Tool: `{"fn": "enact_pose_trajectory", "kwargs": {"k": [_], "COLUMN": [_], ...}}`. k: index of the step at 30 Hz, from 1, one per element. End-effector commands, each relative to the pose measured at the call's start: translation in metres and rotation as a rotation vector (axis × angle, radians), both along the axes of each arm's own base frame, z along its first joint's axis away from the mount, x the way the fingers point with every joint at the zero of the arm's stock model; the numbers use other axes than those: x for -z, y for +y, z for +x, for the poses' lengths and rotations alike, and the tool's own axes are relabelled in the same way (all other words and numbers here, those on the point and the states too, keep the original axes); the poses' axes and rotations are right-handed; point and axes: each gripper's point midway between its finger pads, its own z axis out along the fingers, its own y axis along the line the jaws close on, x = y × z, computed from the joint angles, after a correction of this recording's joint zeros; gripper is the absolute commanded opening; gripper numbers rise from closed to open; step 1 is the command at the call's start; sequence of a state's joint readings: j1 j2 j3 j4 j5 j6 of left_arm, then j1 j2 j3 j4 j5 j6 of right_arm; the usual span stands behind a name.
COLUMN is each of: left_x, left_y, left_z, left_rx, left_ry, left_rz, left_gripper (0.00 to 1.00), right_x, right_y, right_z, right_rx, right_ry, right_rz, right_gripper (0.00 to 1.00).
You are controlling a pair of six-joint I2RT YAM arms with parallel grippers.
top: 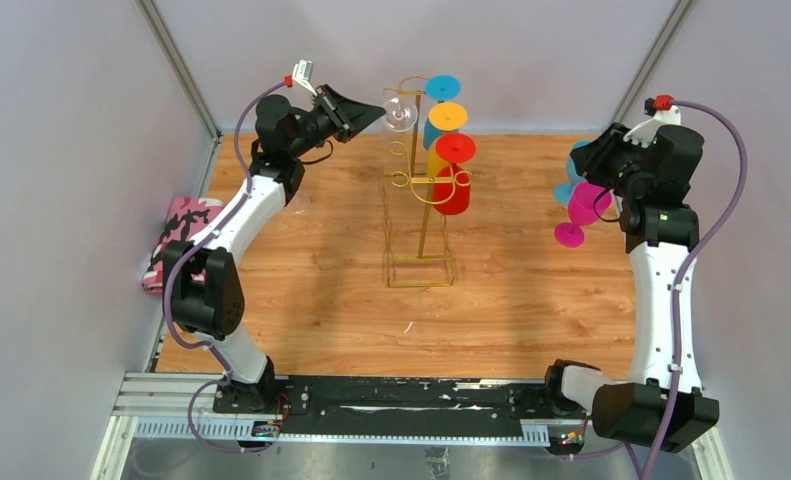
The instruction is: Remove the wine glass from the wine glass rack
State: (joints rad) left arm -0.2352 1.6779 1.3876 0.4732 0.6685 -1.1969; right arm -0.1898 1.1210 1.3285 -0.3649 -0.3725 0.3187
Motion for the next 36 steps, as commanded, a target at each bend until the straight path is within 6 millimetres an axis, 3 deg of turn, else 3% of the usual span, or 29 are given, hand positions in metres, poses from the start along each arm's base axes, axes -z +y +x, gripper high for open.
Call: {"fn": "enact_pose_trajectory", "kwargs": {"k": [1,3,12,28,36], "left_x": [-0.007,-0.005,-0.003,-0.038,-0.037], "left_y": [-0.004,-0.005,-0.001,0.017,0.025], "left_z": [-0.001,-0.001,-0.005,0.004,0.008], "left_rx": [0.035,0.043,0.021,-0.069,-0.089], "left_ry": [-0.031,-0.023,0.023,0.108,0.132], "left_rz": [0.005,0.011,0.054,0.012,0.005], "left_gripper": [0.04,0.0,0.0,0.0,0.0], "right_x": [-0.006,-0.007,-0.004,-0.002,-0.001], "right_y": [0.01,0.011,0.013,0.018,0.019], "right_z": [-0.004,-0.004,-0.004,-0.002,0.0], "right_rx": [-0.036,-0.038,-0.047,-0.073,-0.076], "right_ry": [-0.03,-0.031,-0.028,-0.031,-0.03], "right_rz": [0.01,0.014,0.026,0.052,0.057], "right_gripper": [0.31,0.31,0.31,0.33,0.34]}}
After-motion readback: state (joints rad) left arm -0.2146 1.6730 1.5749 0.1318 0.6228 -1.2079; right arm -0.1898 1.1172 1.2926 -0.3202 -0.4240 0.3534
